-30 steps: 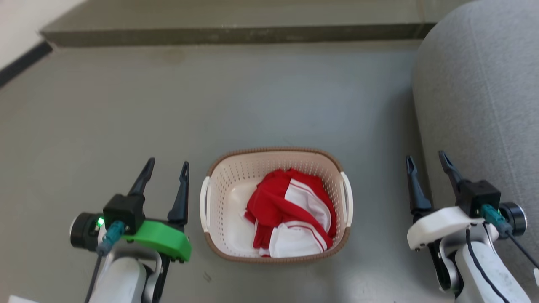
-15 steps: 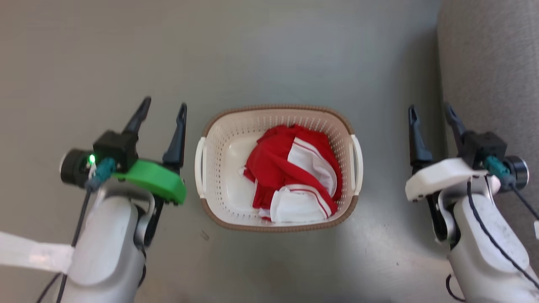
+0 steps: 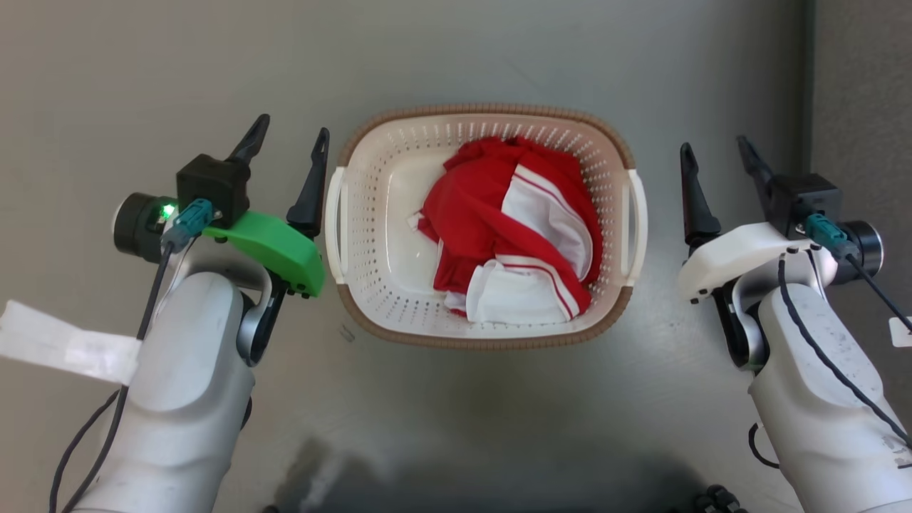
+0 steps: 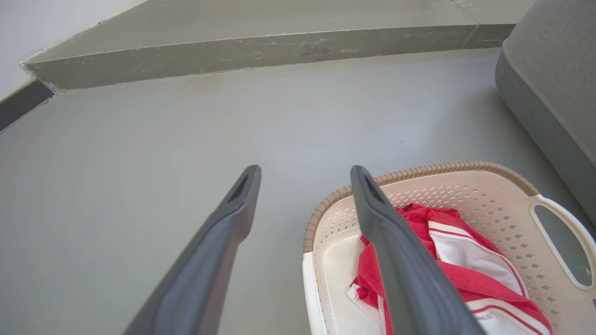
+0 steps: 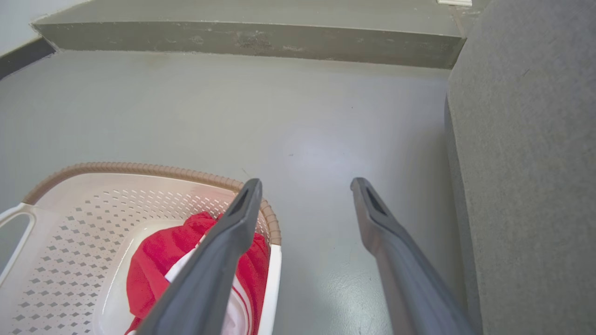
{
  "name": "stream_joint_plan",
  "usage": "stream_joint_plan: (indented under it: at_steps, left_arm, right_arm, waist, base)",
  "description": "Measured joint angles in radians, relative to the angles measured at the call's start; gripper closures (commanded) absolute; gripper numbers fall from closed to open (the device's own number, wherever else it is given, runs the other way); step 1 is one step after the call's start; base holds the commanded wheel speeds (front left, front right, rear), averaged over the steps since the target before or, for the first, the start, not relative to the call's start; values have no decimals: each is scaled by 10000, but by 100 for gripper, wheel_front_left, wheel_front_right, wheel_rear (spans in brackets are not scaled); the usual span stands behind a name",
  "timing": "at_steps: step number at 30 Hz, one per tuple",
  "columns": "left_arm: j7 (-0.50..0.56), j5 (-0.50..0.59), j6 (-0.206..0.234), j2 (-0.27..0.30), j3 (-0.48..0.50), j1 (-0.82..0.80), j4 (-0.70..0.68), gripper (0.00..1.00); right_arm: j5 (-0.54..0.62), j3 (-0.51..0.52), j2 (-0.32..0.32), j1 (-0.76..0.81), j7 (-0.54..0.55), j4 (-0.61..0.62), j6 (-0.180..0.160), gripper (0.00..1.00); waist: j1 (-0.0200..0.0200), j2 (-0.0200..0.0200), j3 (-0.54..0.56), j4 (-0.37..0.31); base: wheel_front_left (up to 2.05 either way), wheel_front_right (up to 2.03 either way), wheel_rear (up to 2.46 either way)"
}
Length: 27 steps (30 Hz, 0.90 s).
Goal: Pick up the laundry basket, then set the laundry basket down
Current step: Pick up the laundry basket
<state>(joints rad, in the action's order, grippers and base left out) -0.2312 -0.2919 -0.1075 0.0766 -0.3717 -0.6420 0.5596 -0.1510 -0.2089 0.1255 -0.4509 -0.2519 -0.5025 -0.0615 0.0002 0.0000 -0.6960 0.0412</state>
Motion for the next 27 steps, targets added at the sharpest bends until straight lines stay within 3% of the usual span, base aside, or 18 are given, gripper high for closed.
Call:
stream_joint_plan:
  at_steps: [27]
  left_arm:
    - [-121, -420, -171, -253, -1085, -1534, 2711, 0]
  right_arm:
    - [-6, -652, -424, -1153, 0, -2150, 428, 0]
  waist:
    - [-1, 0, -1971, 46]
  base:
    - [0, 0, 0]
